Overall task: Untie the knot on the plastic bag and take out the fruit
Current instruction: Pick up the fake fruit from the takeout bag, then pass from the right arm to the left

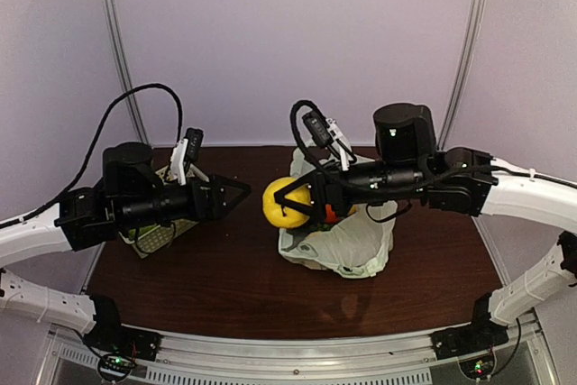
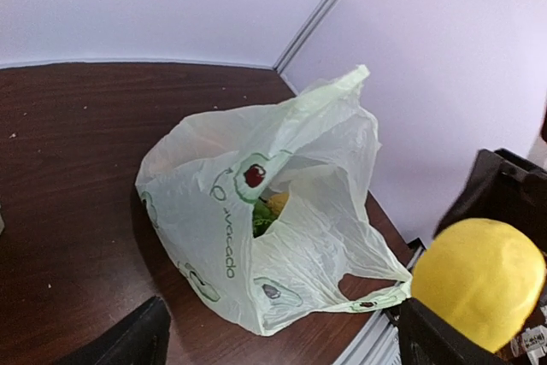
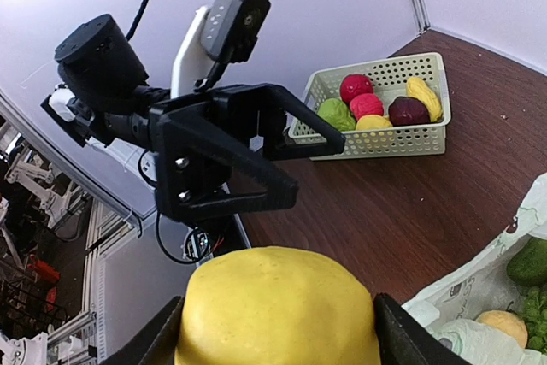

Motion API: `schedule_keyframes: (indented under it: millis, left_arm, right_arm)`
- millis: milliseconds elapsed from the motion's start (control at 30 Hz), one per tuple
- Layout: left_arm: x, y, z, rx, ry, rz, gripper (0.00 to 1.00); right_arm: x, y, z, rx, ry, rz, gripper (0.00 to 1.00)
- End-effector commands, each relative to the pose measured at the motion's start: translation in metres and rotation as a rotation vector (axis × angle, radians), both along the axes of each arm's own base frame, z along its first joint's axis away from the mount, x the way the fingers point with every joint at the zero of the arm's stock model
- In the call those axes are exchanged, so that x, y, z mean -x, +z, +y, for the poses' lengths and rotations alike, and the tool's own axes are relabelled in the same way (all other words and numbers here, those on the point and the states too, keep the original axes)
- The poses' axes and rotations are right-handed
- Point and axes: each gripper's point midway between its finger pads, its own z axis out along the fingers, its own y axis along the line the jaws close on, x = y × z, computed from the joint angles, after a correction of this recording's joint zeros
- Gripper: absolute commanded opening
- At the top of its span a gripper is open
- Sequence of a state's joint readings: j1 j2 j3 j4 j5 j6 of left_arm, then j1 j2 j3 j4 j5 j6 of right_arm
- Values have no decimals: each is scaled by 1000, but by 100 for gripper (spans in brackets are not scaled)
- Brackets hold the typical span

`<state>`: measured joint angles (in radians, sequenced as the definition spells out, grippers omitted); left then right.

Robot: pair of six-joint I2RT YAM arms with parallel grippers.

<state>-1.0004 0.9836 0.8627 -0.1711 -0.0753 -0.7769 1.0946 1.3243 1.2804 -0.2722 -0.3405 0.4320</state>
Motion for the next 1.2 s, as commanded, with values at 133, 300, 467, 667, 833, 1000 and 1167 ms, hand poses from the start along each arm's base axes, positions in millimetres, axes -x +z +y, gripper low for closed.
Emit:
schedule_keyframes:
  millis: [133,300,467,667,833,1000,1167]
  left_arm:
    - [59,72,-18,219,-366,-224,97]
    - [76,77,-13,261,-436,-258,97]
    - [81,65,-29,237,-515,-212,97]
    - [79,65,-41,249,-546,-208,97]
    - [78,64,-47,271,-553,-199,93]
    - [79,70,-43,327,-546,-212,82]
    - [81,73,-43,345,-551,-214,79]
  right_arm:
    - [-15,20,31,-95,-22,32,67]
    - [-11,24,39,-120,21,48,67]
    - [6,43,43,-200,122,54,67]
    - [16,50,41,-224,169,56,68]
    - [22,52,38,-238,192,58,68]
    - [22,49,36,-231,187,60,68]
    - [22,47,35,-228,187,63,68]
